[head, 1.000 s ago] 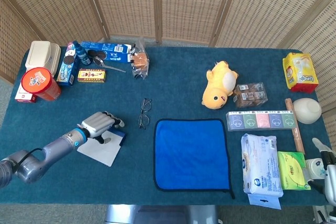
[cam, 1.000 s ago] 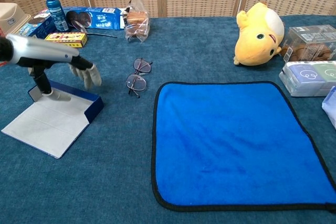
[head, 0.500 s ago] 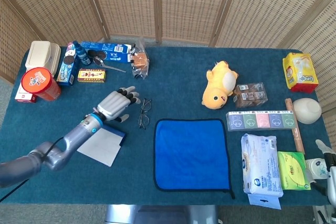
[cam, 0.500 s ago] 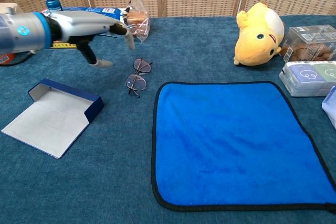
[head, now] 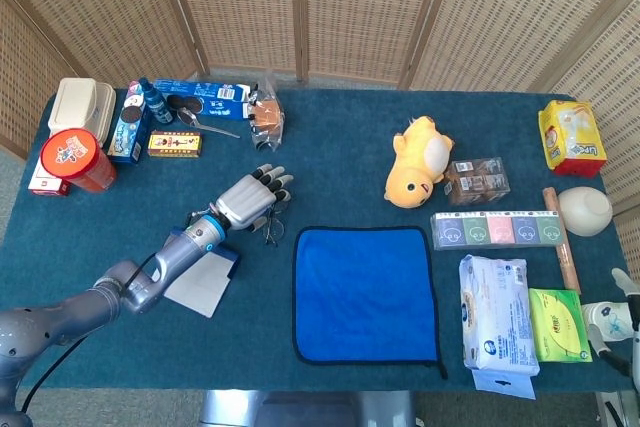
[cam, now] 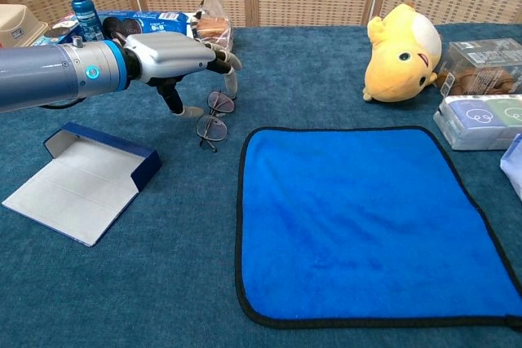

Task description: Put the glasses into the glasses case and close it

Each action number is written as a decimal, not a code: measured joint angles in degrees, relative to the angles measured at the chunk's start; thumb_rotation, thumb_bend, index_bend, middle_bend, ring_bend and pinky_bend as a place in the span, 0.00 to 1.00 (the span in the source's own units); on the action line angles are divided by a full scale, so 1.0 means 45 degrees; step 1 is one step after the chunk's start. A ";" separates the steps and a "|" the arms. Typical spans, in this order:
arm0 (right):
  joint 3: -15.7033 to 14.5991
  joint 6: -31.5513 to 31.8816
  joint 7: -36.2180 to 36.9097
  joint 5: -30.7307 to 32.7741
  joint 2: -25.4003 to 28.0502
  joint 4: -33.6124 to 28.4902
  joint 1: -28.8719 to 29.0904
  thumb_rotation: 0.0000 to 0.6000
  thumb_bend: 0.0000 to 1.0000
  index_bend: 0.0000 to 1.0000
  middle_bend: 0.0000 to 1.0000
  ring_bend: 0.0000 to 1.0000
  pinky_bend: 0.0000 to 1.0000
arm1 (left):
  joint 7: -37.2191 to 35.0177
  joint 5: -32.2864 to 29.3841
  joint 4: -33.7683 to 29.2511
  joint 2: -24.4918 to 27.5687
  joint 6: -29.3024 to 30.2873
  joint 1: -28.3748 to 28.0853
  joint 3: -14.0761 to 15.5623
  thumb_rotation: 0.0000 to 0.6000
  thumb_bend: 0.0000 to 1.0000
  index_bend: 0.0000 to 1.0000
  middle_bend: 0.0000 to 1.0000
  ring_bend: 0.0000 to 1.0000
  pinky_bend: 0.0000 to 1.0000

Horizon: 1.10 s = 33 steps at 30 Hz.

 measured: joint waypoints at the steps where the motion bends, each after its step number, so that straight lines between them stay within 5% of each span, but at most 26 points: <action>1: 0.0004 0.0006 -0.0008 0.0005 -0.0004 -0.0006 -0.0008 1.00 0.30 0.14 0.26 0.30 0.37 | -0.0067 0.0028 0.0046 -0.0007 0.0000 0.0000 0.0036 1.00 0.33 0.25 0.08 0.00 0.05; 33: 0.0004 0.0242 0.0239 -0.0006 0.0006 0.0053 -0.0261 1.00 0.30 0.14 0.26 0.31 0.37 | -0.0658 0.0126 0.1940 -0.1705 0.0027 -0.0434 -0.0074 1.00 0.33 0.27 0.08 0.00 0.05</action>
